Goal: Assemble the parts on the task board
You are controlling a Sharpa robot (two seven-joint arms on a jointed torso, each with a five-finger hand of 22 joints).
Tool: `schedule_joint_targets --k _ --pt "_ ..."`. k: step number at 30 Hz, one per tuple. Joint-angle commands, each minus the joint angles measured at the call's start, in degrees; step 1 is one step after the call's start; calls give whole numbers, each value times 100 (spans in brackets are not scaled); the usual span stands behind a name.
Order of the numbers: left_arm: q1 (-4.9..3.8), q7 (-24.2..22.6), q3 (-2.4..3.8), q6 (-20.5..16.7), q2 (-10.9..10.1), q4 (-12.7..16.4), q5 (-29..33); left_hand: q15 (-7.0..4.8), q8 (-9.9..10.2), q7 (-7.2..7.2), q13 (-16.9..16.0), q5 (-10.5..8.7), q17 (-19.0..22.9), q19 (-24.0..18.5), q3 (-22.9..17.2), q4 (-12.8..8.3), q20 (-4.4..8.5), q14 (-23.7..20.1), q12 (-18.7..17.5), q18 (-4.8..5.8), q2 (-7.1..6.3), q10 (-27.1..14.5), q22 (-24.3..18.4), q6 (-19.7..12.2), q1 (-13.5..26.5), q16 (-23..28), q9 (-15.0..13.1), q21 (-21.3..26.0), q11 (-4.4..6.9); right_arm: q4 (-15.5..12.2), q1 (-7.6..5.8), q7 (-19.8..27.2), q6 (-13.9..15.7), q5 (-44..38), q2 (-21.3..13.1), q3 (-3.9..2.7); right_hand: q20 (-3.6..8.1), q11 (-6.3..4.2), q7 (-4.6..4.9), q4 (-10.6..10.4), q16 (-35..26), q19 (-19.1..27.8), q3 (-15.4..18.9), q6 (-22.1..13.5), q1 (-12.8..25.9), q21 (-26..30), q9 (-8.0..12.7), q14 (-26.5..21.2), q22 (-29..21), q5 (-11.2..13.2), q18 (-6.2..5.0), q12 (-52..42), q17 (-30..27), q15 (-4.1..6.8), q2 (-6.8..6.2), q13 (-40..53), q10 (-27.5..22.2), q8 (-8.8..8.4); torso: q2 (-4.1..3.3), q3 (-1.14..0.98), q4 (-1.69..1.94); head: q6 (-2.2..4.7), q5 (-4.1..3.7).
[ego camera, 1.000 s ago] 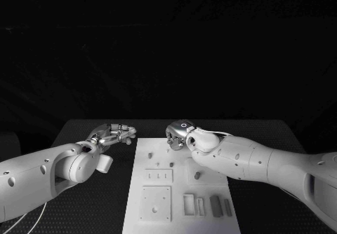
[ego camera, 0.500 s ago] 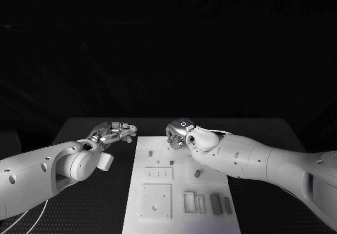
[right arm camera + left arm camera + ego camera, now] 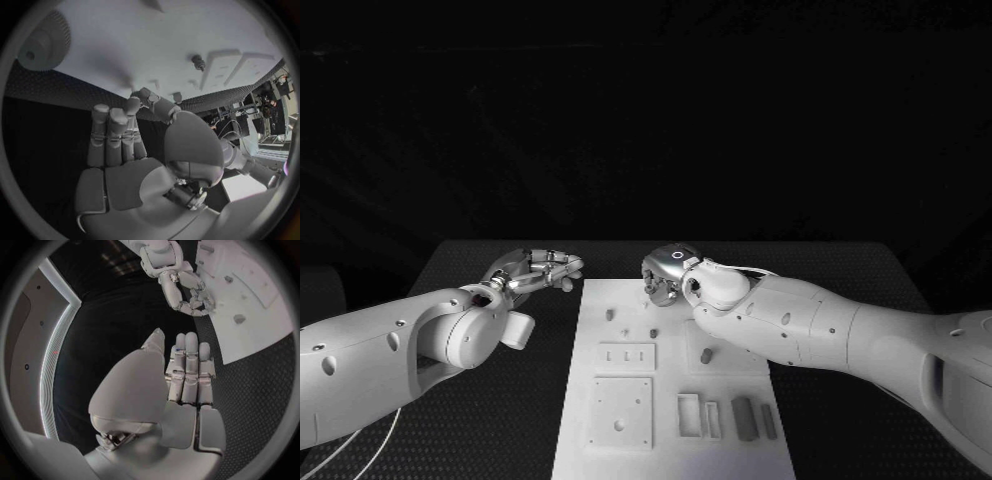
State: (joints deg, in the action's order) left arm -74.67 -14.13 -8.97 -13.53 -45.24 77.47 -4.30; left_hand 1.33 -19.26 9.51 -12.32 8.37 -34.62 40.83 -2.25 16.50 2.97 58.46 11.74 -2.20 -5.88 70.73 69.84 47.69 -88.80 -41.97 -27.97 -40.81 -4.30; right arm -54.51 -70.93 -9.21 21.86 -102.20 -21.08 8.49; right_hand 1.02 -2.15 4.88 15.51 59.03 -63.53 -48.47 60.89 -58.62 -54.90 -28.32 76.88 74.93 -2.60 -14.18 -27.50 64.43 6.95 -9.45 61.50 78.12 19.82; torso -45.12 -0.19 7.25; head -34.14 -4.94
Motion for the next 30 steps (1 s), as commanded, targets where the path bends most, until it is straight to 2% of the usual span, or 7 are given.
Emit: schedule_joint_targets --k 1,6,9,15,20,25,30 --pt "-9 -37 6 55 13 11 22 10 22 37 -8 -18 7 15 -30 11 37 -19 -20 -98 -10 -11 -11 -5 7 27 -6 -40 -25 14 3 62 -74 6 17 1 49 1 -74 10 34 16 -30 141 -7 -25 -128 -4 92 -23 -82 8 -13 39 4 -16 -23 28 1 2 -1 2 -2" --pt "-10 -37 6 55 13 12 22 10 26 39 -9 -19 7 14 -29 10 40 -19 -23 -96 -11 -11 -12 -8 7 27 -6 -41 -26 23 3 59 -49 66 31 3 43 57 -12 17 30 43 -25 -56 6 -25 -96 -40 82 -20 -82 47 -41 19 -59 -45 -76 -86 -2 1 -1 4 1" --pt "-11 -36 6 50 14 9 22 10 27 40 -9 -19 7 14 -29 11 41 -19 -24 -95 -11 -10 -13 -9 8 27 -6 -42 -26 27 3 62 -69 102 35 3 38 99 35 20 29 55 15 -213 26 -29 -65 -65 78 -18 -82 77 -55 3 -143 -63 -128 -174 -1 -1 -2 7 3" --pt "-11 -36 6 51 17 5 22 10 29 41 -10 -19 7 14 -29 11 43 -19 -26 -93 -11 -9 -15 -10 9 27 -7 -43 -26 44 3 60 -79 155 37 3 29 157 100 26 24 80 60 -442 7 -32 -14 -108 72 -19 -82 117 -77 -35 -184 -94 -195 -302 -1 2 -7 5 1" --pt "-11 -36 6 56 26 -3 22 10 30 42 -11 -19 7 14 -29 12 45 -19 -28 -91 -11 -9 -16 -11 10 27 -8 -44 -26 47 3 21 -15 153 45 3 26 162 105 14 23 86 47 -451 -17 -33 -11 -118 70 -19 -82 121 -83 -42 -151 -101 -204 -307 0 -1 -6 10 -3" --pt "-11 -35 6 53 17 4 22 10 32 42 -12 -19 7 14 -29 12 47 -19 -30 -89 -10 -8 -18 -12 10 27 -8 -46 -26 42 2 4 -72 138 33 3 24 159 100 6 27 89 34 -426 -33 -36 -16 -119 70 -19 -82 117 -87 -41 -141 -104 -197 -292 -1 1 -1 10 -8" --pt "-12 -34 6 52 18 -2 22 10 33 43 -13 -19 7 13 -29 12 48 -18 -31 -88 -10 -7 -19 -12 11 27 -9 -46 -26 54 2 7 -116 137 23 3 21 151 91 -5 34 93 27 -381 -40 -42 -27 -118 71 -19 -82 112 -91 -38 -134 -107 -188 -268 -2 -2 -10 7 -11"
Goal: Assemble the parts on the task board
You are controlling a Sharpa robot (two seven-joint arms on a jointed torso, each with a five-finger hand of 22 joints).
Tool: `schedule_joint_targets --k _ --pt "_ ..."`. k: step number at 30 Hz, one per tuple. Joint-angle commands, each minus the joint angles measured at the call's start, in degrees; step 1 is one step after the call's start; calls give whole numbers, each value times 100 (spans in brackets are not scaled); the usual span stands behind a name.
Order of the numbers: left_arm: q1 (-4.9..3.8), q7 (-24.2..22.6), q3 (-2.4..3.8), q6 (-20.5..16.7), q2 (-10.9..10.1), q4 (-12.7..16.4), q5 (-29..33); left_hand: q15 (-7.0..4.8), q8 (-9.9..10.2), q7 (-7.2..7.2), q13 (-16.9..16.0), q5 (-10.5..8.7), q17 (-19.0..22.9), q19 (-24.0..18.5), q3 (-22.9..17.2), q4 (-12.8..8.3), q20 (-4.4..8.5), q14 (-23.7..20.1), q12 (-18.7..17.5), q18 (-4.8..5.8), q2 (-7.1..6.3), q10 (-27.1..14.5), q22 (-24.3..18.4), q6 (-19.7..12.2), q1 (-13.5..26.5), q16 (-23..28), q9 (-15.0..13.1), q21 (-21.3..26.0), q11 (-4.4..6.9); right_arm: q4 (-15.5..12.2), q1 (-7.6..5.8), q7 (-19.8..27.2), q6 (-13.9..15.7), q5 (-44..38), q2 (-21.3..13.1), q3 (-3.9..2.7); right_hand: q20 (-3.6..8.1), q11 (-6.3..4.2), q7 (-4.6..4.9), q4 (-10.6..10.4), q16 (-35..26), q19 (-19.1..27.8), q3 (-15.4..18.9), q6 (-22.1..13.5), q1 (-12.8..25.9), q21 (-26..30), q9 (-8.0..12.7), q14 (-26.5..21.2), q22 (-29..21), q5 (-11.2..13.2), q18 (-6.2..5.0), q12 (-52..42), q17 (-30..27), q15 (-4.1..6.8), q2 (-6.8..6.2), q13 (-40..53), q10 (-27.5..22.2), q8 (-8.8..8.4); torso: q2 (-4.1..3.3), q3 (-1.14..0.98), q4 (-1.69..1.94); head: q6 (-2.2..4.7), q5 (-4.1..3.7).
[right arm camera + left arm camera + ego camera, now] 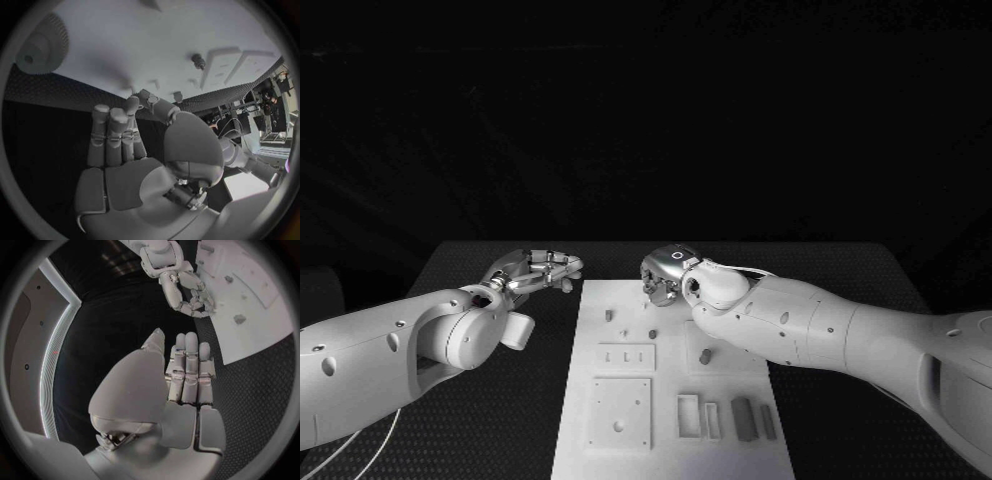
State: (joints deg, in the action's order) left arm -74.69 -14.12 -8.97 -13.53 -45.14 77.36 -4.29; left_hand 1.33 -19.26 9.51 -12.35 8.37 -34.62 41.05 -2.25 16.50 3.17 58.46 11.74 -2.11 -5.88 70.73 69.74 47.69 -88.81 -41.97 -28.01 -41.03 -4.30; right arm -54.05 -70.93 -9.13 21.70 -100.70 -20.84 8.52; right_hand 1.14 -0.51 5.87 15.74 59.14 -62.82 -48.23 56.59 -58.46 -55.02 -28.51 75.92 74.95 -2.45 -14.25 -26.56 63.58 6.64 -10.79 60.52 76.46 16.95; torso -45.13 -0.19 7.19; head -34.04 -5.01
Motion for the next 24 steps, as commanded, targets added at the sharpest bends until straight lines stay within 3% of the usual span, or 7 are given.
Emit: schedule_joint_targets --k 1,24 --pt "-10 -37 6 52 10 10 22 9 33 43 -10 -19 7 -9 -29 11 29 -18 -31 -96 -10 -7 -10 -12 11 27 -5 -24 -26 10 2 3 -122 -13 -3 1 8 -15 -10 -30 24 23 3 54 -55 -31 -9 -22 70 -33 -75 17 -6 -7 1 -10 -21 23 0 -1 -5 -6 -4" --pt "-11 -34 6 55 17 6 22 9 37 42 -15 -19 7 -11 -31 9 38 -18 -40 -89 -10 -3 -16 -10 7 28 -10 -29 -26 58 3 47 -152 40 50 16 -6 -15 -9 -26 34 59 13 52 -45 -39 -9 -48 70 -33 -75 22 -24 -6 -7 -29 -35 21 -5 1 5 -7 -12"
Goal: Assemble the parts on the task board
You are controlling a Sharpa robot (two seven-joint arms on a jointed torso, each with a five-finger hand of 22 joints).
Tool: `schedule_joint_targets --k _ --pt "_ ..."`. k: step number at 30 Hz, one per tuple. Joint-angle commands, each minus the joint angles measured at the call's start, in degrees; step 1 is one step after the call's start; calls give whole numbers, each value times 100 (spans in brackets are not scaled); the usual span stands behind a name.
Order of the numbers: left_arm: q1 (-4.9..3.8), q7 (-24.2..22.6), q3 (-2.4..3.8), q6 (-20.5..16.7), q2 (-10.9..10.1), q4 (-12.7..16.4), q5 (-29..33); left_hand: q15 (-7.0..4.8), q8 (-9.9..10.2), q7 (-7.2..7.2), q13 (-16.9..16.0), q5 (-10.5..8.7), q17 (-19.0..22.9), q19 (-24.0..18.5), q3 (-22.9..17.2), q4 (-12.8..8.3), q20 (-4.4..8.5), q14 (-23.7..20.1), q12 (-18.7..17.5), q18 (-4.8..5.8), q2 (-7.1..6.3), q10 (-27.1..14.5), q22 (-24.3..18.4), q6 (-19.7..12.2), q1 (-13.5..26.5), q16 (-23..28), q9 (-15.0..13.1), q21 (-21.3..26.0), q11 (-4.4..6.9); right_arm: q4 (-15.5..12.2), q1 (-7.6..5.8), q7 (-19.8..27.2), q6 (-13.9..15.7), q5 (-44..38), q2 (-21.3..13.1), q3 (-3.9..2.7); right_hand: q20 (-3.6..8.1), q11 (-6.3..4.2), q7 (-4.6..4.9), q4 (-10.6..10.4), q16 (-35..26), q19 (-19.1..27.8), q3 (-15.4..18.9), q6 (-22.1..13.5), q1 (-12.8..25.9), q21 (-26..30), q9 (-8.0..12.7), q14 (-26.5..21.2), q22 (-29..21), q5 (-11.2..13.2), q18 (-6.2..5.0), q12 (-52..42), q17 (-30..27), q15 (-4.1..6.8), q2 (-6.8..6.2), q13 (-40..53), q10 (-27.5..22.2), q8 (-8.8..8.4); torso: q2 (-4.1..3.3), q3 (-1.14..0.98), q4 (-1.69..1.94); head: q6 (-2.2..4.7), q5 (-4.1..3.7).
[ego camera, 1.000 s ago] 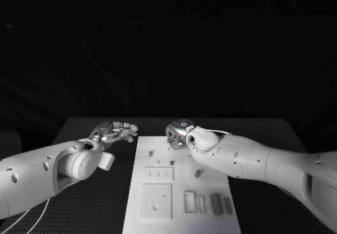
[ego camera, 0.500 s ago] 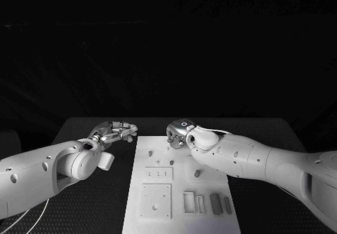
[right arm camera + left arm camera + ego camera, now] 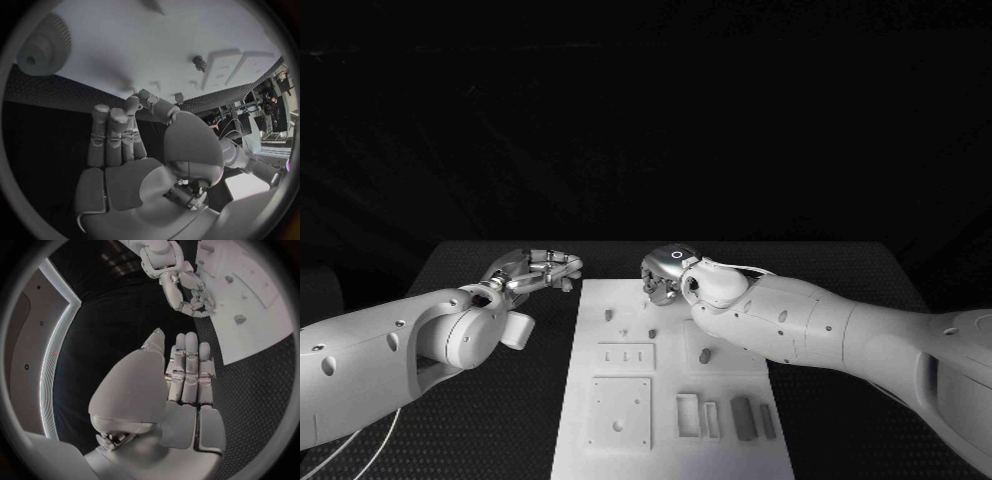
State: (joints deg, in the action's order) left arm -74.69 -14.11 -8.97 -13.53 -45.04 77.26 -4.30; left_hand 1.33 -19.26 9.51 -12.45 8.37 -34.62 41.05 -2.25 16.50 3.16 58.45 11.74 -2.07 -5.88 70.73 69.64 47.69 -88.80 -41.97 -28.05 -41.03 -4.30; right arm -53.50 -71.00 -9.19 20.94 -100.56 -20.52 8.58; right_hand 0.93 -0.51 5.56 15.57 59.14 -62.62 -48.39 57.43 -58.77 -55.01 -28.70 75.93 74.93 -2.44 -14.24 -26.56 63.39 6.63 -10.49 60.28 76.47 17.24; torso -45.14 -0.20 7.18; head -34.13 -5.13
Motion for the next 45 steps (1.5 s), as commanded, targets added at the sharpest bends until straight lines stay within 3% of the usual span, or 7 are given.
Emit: schedule_joint_targets --k 1,5,16,25,33,42,45 --pt "-10 -34 6 55 9 14 22 9 37 42 -6 -19 7 -11 -31 9 39 -18 -40 -93 -10 -3 -6 -10 7 28 -6 -29 -26 5 11 56 -68 28 19 12 15 -14 22 -10 34 38 29 -31 -14 -39 9 -49 72 -34 -76 22 -5 -4 -38 -6 -36 -8 -5 3 7 -1 2" --pt "-11 -32 6 50 3 14 22 9 37 42 -6 -19 7 -11 -31 9 39 -18 -40 -93 -10 -3 -6 -10 7 28 -6 -29 -26 12 12 61 -57 44 30 15 15 -14 22 -10 34 38 29 -31 -14 -39 9 -49 72 -34 -76 22 -5 -4 -38 -6 -36 -8 -9 4 13 -8 2" --pt "-11 -33 6 52 20 -7 22 9 39 43 -7 -20 7 -11 -31 9 41 -19 -42 -91 -12 -3 -8 -11 6 28 -6 -30 -26 23 12 51 -113 35 10 18 0 39 82 15 19 74 83 -248 6 -27 62 -97 64 -34 -76 46 -23 -46 -88 -20 -99 -126 -8 7 -12 -26 7" --pt "-11 -30 5 49 20 -15 22 9 42 44 -8 -20 7 -12 -30 10 44 -19 -47 -88 -13 -4 -11 -14 8 28 -7 -32 -27 21 12 42 -86 111 6 19 -20 84 131 25 19 101 114 -436 -7 -19 104 -139 55 -33 -76 60 -35 -81 -143 -33 -161 -222 0 0 2 -31 -2" --pt "-11 -32 5 48 8 -6 22 9 45 45 -9 -20 7 -13 -30 10 46 -20 -51 -85 -14 -5 -13 -16 7 29 -8 -34 -28 10 12 51 133 179 -32 20 -39 150 203 10 29 117 136 -746 -34 -13 158 -176 44 -33 -76 66 -45 -139 -225 -50 -225 -372 -1 -1 -8 -24 -3" --pt "-12 -69 6 41 -22 -24 22 9 49 46 -10 -20 7 -14 -30 10 49 -20 -55 -83 -16 -6 -15 -19 6 29 -9 -35 -29 -402 -19 341 434 686 -435 10 -40 154 207 -1 39 109 117 -752 -71 -16 150 -172 39 -35 -76 50 -50 -144 -241 -50 -222 -364 11 -3 -15 22 -10" --pt "-15 -76 6 42 -44 -19 22 9 49 46 -11 -21 7 -15 -29 10 50 -21 -57 -81 -17 -7 -16 -18 7 30 -10 -35 -30 -651 -68 461 448 860 -660 -58 -41 143 195 -11 51 95 144 -681 -54 -28 129 -155 42 -34 -76 16 -53 -136 -266 -39 -184 -319 6 -15 -29 46 11"
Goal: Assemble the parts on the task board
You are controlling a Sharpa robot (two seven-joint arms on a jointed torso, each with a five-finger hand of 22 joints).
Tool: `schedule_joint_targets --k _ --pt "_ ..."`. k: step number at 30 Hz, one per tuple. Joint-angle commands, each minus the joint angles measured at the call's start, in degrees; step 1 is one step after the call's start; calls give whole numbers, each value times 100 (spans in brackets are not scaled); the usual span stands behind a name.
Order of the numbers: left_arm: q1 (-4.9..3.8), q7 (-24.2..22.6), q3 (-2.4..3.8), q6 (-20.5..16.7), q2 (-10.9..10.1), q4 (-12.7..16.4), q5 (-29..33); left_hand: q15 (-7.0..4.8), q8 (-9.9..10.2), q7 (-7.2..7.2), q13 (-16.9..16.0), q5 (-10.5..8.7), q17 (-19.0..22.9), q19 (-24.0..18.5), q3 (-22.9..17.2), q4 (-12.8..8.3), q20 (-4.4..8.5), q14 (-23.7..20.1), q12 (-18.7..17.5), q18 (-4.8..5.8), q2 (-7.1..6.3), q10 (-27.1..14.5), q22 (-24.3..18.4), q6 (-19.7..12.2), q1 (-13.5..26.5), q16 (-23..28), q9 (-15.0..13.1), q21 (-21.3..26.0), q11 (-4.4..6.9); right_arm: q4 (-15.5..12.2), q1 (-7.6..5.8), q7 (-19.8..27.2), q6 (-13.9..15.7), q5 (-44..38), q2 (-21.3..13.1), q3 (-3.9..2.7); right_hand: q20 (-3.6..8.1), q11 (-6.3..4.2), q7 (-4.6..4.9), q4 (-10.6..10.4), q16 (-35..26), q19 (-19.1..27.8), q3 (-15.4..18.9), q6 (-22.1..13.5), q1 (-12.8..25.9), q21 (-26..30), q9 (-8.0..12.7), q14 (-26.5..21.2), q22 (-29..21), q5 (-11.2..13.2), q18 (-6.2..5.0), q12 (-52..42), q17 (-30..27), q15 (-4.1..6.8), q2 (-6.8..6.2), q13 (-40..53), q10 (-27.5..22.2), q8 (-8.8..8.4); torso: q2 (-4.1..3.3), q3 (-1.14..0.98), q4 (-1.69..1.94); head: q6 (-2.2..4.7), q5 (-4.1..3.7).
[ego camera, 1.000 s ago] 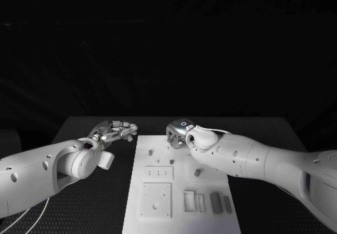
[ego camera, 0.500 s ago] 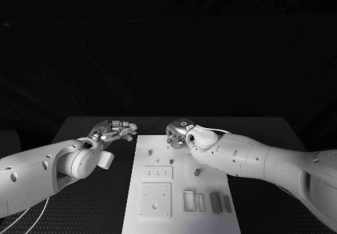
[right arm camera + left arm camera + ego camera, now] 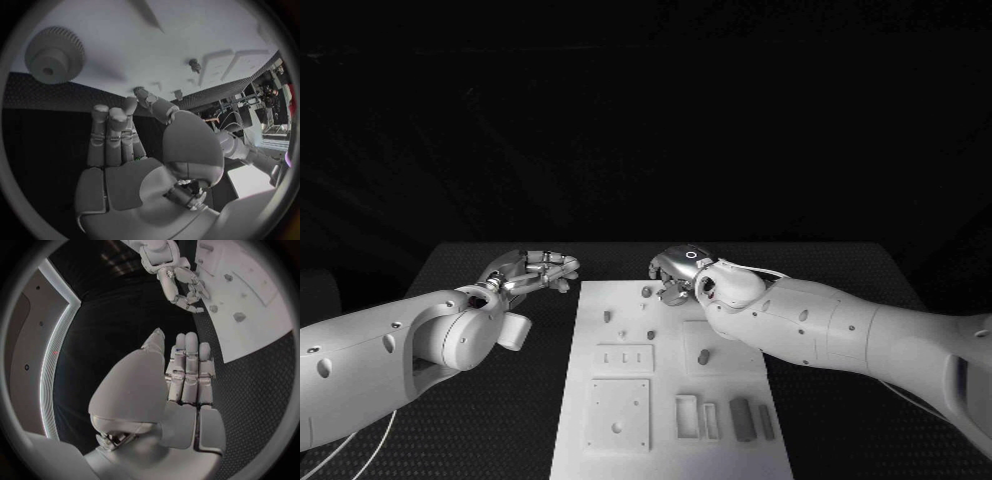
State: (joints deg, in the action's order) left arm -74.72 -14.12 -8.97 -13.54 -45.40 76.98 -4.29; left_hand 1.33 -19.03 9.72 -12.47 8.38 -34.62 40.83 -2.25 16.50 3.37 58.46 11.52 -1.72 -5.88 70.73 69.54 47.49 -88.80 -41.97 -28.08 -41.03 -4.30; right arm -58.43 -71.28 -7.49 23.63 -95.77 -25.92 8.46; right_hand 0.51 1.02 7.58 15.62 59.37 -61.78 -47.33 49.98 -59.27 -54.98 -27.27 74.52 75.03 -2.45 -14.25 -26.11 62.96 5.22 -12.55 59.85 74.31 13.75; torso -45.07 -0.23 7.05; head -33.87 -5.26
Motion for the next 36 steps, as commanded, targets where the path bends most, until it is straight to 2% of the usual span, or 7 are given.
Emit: schedule_joint_targets --k 1,3,10,17,26,31,36 --pt "-12 -76 6 47 -13 8 22 9 25 26 -8 -21 8 7 -29 11 29 -22 -35 -116 -17 -7 -7 4 8 31 -7 -35 -30 -238 -63 309 174 439 -195 -82 1 -12 -9 -16 30 10 43 68 -3 -33 -16 -12 32 -34 -75 -33 -11 6 -63 6 35 32 0 -18 -26 10 30" --pt "-13 -76 6 54 -23 9 22 10 23 23 -10 -21 8 5 -30 10 30 -23 -36 -114 -16 -4 -9 10 6 32 -9 -36 -29 -407 -126 413 91 666 -387 -143 1 -32 -31 -13 48 -5 134 156 46 -52 -38 9 38 -38 -75 -81 -14 23 -63 29 68 86 3 -14 -26 20 27" --pt "-13 -76 6 48 -38 1 22 10 20 12 -21 -23 8 1 -30 11 37 -23 -30 -105 -11 25 -16 25 8 33 -17 -40 -18 -635 -270 556 -423 1009 -894 -293 9 -58 -59 59 98 -5 395 242 142 -85 -43 22 52 -61 -75 -185 -16 48 -3 84 65 131 23 -38 -94 49 57" --pt "-13 -72 6 55 -42 2 22 10 22 12 -23 -25 9 0 -27 12 39 -23 -33 -102 -14 25 -19 24 13 33 -18 -42 -18 -514 -279 555 -818 1013 -1118 -296 14 -53 -53 96 160 32 716 219 199 -115 -10 -8 70 -138 -75 -326 -2 44 8 167 8 107 28 -67 -127 40 74" --pt "-13 -72 6 72 -30 -9 24 11 25 15 -24 -26 9 -1 -24 14 42 -24 -40 -98 -18 21 -22 24 21 34 -20 -44 -20 -363 -258 507 -1030 884 -1129 -292 -11 3 6 96 193 126 1049 42 300 -113 50 -120 75 -236 -75 -419 8 -7 -51 218 -150 6 21 -61 -109 40 43" --pt "-12 -71 6 78 -36 -18 28 11 28 17 -24 -27 9 -2 -23 14 44 -23 -44 -96 -18 20 -24 21 26 34 -21 -46 -21 -370 -191 512 -1138 782 -1145 -288 -27 28 31 99 233 174 1276 -31 356 -123 68 -176 80 -375 -75 -509 22 -31 -75 259 -219 -27 22 -49 -102 23 39" --pt "-12 -70 6 81 -32 -17 28 10 30 18 -25 -27 9 -2 -22 14 45 -23 -47 -94 -17 19 -26 20 29 34 -21 -47 -22 -235 -118 497 -1166 697 -1070 -276 -31 30 31 98 282 204 1448 -41 364 -142 72 -204 83 -352 -75 -620 31 -34 -63 305 -264 -26 21 -47 -105 20 44"
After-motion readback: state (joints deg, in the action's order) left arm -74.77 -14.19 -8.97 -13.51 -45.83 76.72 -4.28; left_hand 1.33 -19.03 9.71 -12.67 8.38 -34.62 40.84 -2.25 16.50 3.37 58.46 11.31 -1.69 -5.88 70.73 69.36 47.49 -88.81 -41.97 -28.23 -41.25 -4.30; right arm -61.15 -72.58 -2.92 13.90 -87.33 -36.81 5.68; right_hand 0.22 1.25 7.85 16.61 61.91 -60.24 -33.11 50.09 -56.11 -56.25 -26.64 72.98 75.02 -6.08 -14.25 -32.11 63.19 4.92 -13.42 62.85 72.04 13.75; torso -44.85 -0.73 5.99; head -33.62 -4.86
